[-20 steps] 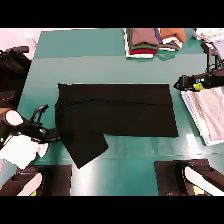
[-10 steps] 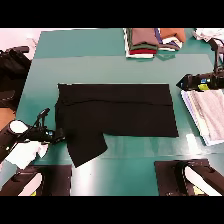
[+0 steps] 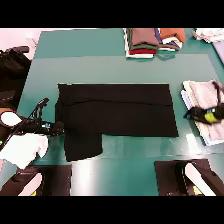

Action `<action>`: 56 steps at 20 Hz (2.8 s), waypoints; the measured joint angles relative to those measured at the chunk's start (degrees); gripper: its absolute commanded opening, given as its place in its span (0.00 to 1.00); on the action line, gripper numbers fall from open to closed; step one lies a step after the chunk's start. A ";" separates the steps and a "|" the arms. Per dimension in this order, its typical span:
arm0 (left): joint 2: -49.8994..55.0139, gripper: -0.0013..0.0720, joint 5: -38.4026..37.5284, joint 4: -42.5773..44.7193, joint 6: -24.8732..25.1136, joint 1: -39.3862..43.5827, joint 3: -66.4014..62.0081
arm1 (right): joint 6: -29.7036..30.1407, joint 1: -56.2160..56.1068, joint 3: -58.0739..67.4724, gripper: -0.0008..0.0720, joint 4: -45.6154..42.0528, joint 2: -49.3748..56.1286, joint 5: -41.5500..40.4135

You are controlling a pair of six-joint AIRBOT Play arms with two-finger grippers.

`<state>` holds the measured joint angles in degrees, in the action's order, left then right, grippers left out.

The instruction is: Fold the shirts.

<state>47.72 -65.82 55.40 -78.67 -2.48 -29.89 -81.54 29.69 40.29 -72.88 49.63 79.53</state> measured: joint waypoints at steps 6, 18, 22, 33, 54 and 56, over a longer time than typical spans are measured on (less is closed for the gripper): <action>0.00 0.05 -0.42 0.09 0.61 -0.02 -1.18 | 3.61 7.30 -11.28 0.55 8.22 6.36 -3.28; -5.60 0.05 -8.72 6.78 -0.02 0.00 -3.98 | 4.55 -7.28 -6.16 0.03 3.78 -0.07 -2.93; -11.80 0.05 -15.78 8.35 -1.60 0.02 -5.16 | 4.07 -7.96 -2.67 0.03 -3.58 -7.87 4.07; 3.61 0.05 -0.13 8.44 3.10 0.02 -16.26 | 0.11 -16.13 14.97 0.03 -7.48 9.07 -1.18; 31.98 0.06 4.57 0.76 2.03 0.22 -41.64 | 6.12 -7.48 30.53 0.75 8.48 35.93 -2.16; 32.00 0.05 4.63 -0.61 2.03 1.68 -41.75 | 8.35 -3.93 26.95 0.74 11.61 36.92 -2.38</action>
<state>79.72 -61.19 54.78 -76.64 -0.80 -71.64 -73.19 25.76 67.24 -61.28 86.54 77.14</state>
